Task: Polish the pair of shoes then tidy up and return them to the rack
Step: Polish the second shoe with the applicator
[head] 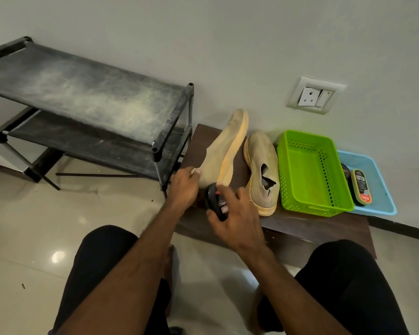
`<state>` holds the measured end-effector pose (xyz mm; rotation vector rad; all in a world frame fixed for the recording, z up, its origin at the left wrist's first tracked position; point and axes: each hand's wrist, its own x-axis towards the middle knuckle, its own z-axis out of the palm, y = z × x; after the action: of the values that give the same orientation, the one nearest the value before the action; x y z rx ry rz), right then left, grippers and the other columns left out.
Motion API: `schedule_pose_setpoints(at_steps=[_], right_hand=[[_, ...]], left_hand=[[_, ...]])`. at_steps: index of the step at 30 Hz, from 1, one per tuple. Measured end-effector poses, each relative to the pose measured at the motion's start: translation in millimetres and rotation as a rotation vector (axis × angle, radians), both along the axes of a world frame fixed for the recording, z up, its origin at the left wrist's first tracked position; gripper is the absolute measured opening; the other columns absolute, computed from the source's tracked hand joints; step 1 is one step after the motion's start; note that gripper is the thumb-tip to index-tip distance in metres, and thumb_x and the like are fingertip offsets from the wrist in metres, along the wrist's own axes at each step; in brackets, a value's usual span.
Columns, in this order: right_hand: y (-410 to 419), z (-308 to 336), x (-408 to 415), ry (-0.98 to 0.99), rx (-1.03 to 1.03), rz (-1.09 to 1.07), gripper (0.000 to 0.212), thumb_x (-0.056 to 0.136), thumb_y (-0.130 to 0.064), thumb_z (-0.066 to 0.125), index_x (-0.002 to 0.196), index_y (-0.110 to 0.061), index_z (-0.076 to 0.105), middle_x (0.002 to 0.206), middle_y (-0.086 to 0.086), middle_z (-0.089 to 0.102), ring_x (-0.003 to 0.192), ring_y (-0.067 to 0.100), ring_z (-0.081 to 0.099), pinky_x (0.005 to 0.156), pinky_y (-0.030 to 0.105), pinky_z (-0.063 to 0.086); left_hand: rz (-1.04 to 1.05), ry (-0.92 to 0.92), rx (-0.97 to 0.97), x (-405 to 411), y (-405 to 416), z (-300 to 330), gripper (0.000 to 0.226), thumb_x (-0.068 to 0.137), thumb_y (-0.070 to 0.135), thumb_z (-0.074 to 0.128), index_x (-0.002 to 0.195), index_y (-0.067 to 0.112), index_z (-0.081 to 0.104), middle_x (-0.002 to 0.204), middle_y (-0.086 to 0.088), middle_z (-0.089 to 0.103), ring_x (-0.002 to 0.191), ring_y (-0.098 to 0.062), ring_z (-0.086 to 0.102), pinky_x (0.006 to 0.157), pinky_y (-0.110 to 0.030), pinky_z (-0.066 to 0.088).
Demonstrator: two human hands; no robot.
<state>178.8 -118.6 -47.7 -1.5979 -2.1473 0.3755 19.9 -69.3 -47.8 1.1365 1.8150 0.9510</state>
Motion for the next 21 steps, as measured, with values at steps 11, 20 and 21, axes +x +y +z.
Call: schedule_pose_setpoints(at_steps=[11,20,21], right_hand=[[91.8,-3.9,-27.4,0.190,-0.078,-0.347,0.055,0.094,-0.050,0.055,0.140,-0.026,0.039,0.125,0.016,0.054,0.110,0.034,0.058,0.088,0.040,0.048],[152.1,17.2,-15.0,0.139,-0.246,-0.402,0.055,0.097,-0.041,0.056,0.144,-0.024,0.034,0.132,0.017,0.050,0.115,0.039,0.056,0.092,0.042,0.047],[151.5,12.1,-14.6,0.078,-0.287,-0.334,0.053,0.098,-0.041,0.055,0.144,-0.024,0.035,0.131,0.017,0.051,0.115,0.038,0.057,0.093,0.041,0.047]], left_hand=[[-0.278,0.547,0.061,-1.3,-8.1,5.2,0.023,0.101,0.022,0.043,0.114,0.015,0.060,0.099,-0.014,0.069,0.090,-0.035,0.066,0.072,-0.044,0.056],[-0.305,0.628,0.017,-5.2,-14.4,-1.1,0.033,0.085,0.042,0.064,0.110,0.022,0.054,0.112,-0.002,0.062,0.099,-0.028,0.063,0.077,-0.037,0.051],[-0.333,0.612,-0.007,-4.5,-14.3,-4.7,0.045,0.081,0.046,0.067,0.115,0.023,0.048,0.120,-0.003,0.058,0.105,-0.028,0.061,0.079,-0.039,0.050]])
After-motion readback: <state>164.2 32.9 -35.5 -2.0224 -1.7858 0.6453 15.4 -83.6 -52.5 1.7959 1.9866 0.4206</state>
